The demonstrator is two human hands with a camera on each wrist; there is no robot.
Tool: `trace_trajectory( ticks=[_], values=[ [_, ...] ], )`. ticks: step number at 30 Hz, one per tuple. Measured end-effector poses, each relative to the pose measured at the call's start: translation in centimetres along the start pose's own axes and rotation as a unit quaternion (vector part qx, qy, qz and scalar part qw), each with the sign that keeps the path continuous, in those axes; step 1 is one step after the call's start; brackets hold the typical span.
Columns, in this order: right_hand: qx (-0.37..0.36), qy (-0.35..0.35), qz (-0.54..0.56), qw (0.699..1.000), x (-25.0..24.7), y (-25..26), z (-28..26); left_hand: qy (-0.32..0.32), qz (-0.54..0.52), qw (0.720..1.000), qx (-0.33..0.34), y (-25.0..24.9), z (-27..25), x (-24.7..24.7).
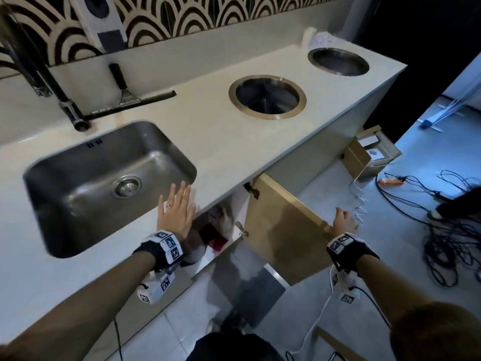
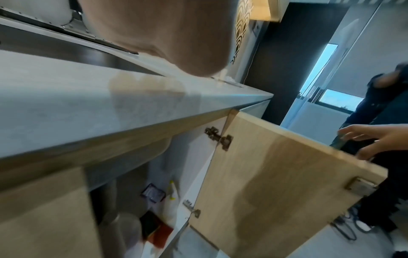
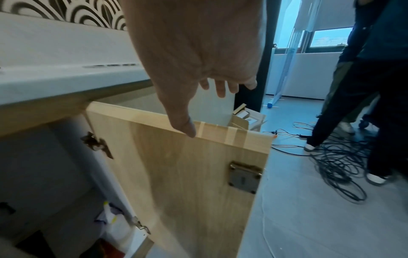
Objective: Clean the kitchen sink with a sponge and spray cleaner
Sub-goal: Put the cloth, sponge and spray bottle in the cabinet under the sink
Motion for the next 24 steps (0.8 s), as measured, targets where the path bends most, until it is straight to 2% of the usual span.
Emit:
trace_trajectory(
  ticks=[4, 6, 14, 20, 24],
  values=[
    [0.049, 0.089, -0.057, 0.993, 2.4, -3.7, 0.5, 0.072, -0.047, 0.996, -0.016, 1.7, -0.9, 2.5],
    [0.05, 0.125, -0.078, 0.988, 3.8, -4.7, 0.9, 0.066, -0.057, 0.996, -0.017, 1.7, -1.0, 2.5],
    [0.06, 0.118, -0.035, 0.991, 5.0, -4.5, -0.1, 0.074, -0.062, 0.995, -0.011, 1.8, -0.7, 2.6],
    [0.061, 0.124, -0.076, 0.987, 5.5, -0.6, -4.8, 0.094, -0.078, 0.992, 0.004, 1.6, -0.8, 2.3],
    [0.063, 0.112, -0.051, 0.99, 7.1, 1.6, -8.2, 0.111, -0.07, 0.991, 0.007, 1.7, -0.7, 2.4]
  ],
)
Point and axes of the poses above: each hand's wrist, its own z-axis towards the middle knuckle, its own x-axis out of the palm, y = z × x, the point moved 7 cm from there along z, towards the middle knuckle, and after that the axes turned 10 degrees about y, right-handed, at the moved point
